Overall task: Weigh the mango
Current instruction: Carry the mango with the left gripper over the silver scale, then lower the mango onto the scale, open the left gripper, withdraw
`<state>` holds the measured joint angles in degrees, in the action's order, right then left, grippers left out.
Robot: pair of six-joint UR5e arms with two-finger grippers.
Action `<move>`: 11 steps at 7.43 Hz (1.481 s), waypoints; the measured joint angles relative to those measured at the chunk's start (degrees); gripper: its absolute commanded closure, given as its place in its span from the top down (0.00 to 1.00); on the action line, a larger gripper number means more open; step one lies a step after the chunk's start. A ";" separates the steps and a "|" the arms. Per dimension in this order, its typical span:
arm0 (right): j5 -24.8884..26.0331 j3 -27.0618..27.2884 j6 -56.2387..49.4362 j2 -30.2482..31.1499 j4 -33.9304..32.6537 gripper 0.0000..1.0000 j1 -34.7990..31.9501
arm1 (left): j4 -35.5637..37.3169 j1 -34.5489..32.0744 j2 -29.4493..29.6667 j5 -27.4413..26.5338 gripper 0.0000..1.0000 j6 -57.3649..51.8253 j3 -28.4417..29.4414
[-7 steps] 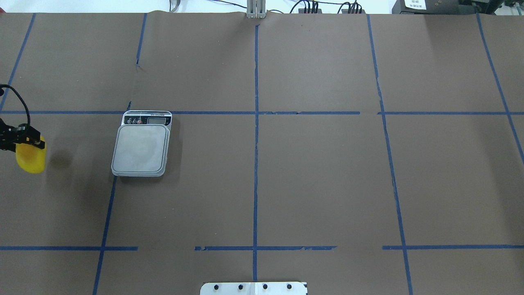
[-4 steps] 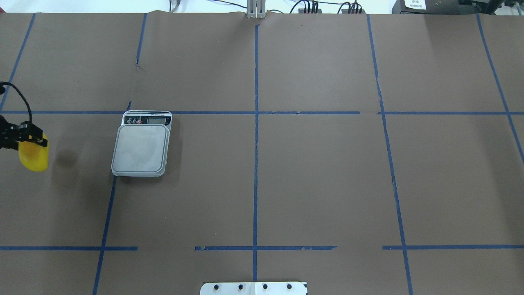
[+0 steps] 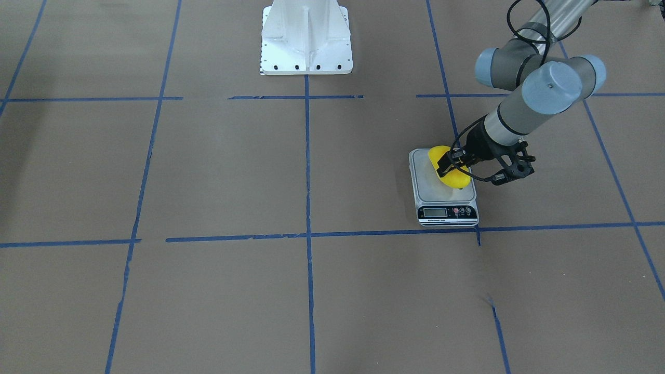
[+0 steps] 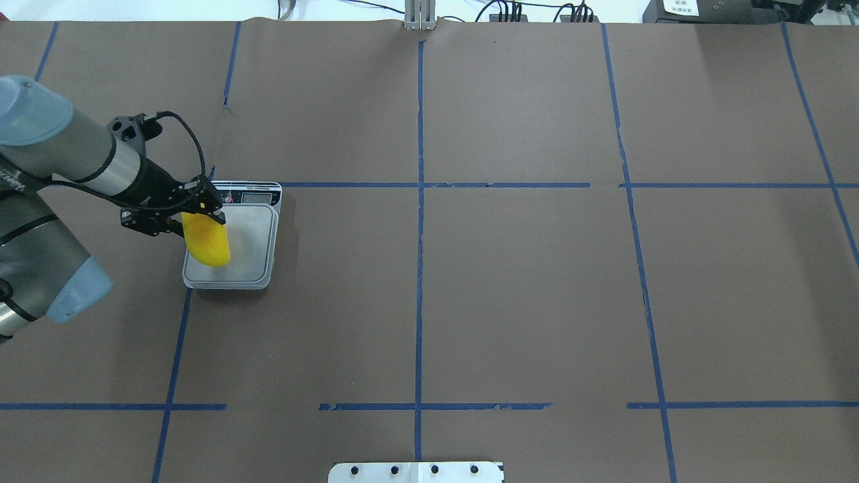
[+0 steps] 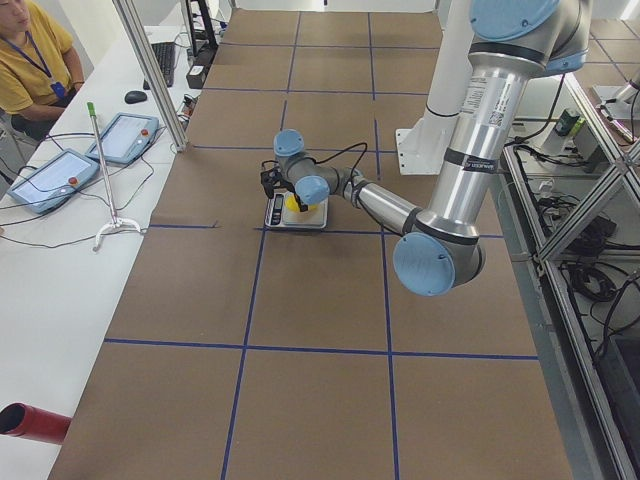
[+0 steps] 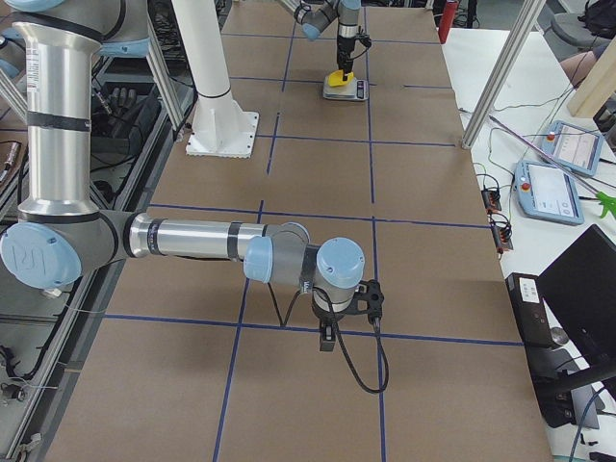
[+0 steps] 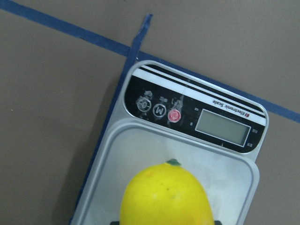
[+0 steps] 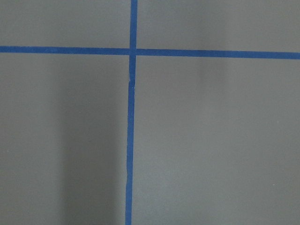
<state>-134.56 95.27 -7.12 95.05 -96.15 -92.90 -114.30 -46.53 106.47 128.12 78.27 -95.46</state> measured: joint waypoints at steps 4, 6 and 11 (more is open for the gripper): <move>0.00 0.00 0.00 -0.02 0.00 1.00 0.00 | 0.27 -0.04 0.46 -0.93 1.00 -0.04 -0.87; 0.00 0.00 0.00 -0.03 0.00 1.00 0.00 | 1.58 -4.31 0.11 -0.89 1.00 -1.54 -3.81; 0.00 0.00 0.00 0.00 0.00 1.00 0.00 | 10.45 -28.20 -16.28 3.50 1.00 -52.11 -6.05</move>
<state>-134.56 95.27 -7.12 95.05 -96.15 -92.90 -103.85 -74.74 90.19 131.62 26.16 -101.52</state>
